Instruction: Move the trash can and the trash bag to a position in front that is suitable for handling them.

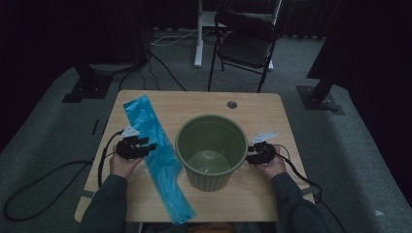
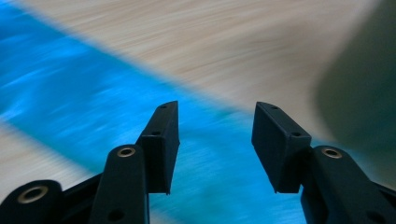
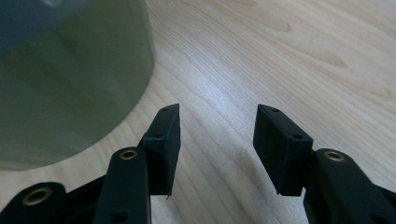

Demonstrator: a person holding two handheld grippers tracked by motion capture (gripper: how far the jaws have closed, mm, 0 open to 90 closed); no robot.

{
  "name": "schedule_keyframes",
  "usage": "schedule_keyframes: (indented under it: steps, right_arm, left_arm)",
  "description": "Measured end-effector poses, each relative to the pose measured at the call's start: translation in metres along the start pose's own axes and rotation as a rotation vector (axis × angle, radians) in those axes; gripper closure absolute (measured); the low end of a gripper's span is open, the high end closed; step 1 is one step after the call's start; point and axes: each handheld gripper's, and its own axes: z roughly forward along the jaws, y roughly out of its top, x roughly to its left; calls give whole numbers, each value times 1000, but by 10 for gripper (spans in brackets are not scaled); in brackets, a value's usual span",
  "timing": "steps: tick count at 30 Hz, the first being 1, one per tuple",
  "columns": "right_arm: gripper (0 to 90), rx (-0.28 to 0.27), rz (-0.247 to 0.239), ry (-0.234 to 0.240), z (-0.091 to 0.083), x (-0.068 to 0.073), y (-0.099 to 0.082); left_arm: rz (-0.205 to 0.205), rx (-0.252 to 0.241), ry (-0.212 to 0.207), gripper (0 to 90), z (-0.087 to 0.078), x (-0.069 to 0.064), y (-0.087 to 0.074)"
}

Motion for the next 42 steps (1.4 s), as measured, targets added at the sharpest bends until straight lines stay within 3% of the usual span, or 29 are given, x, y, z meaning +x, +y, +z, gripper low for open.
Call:
schedule_keyframes:
  steps: [4,9,14,25,28,31,37,42]
  right_arm:
    - [511,-26,-3,27,-12,3,1]
    - [514,-48,-14,67,-22,7,3]
    - [514,-51,-44,81,-22,15,7]
    - [516,-68,-44,98,-24,14,9]
    - [514,-66,-37,90,-25,12,8]
    - [514,-60,-30,81,-25,9,6]
    - [510,-48,-13,68,-24,5,2]
    - [504,-40,-13,66,-23,6,3]
  left_arm:
    - [89,15,-63,503,15,-31,12]
    - [125,27,-107,494,26,-48,18]
    - [132,31,-125,501,33,-54,21]
    - [140,48,-142,498,49,-59,29]
    - [138,52,-105,481,47,-54,27]
    - [113,48,-40,470,42,-40,24]
    - [13,40,111,451,27,-1,11]
    - [-88,38,204,437,16,32,-3]
